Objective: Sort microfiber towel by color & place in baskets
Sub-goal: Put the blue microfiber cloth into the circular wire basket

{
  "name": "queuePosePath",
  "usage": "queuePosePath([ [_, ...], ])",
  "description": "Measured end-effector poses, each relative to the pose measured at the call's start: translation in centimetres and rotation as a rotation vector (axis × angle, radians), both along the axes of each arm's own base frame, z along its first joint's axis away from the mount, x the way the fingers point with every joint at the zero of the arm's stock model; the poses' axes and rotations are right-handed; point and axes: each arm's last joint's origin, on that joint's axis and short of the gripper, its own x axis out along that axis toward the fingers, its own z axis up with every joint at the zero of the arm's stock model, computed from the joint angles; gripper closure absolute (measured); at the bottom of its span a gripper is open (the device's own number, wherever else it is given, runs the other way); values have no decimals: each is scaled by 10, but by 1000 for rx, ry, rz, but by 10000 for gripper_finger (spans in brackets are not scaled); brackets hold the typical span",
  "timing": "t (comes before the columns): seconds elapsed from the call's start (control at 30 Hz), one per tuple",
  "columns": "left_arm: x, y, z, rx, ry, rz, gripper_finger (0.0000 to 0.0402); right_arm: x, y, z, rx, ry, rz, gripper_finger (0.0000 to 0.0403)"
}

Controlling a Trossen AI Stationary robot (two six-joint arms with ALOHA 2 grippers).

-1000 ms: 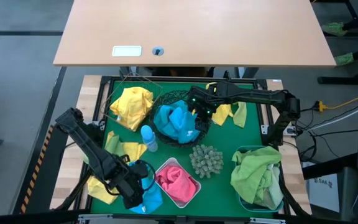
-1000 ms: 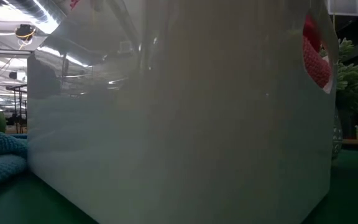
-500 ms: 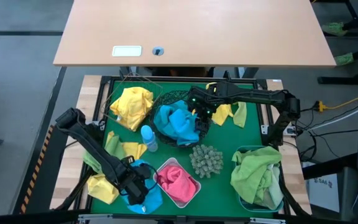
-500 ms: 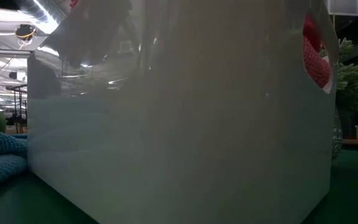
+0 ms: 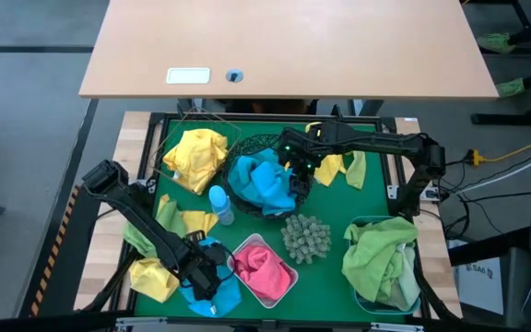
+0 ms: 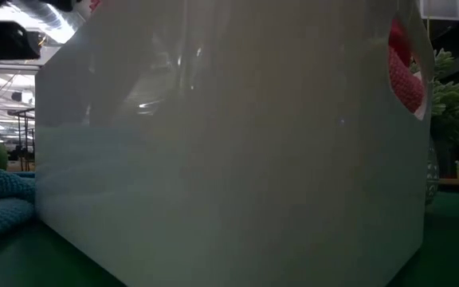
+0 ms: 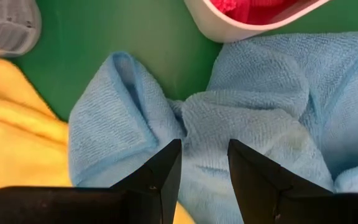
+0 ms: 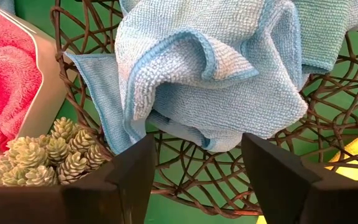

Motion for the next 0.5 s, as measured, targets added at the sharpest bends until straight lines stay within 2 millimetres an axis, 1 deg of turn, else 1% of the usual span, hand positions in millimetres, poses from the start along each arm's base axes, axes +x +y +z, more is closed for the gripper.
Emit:
queuePosePath([
  [0.17, 0, 1, -9, 1, -27, -19, 276, 0, 0, 0, 0, 0, 0, 166],
  [0.5, 3, -2, -27, -68, -122, -65, 276, 0, 0, 0, 0, 0, 0, 166],
])
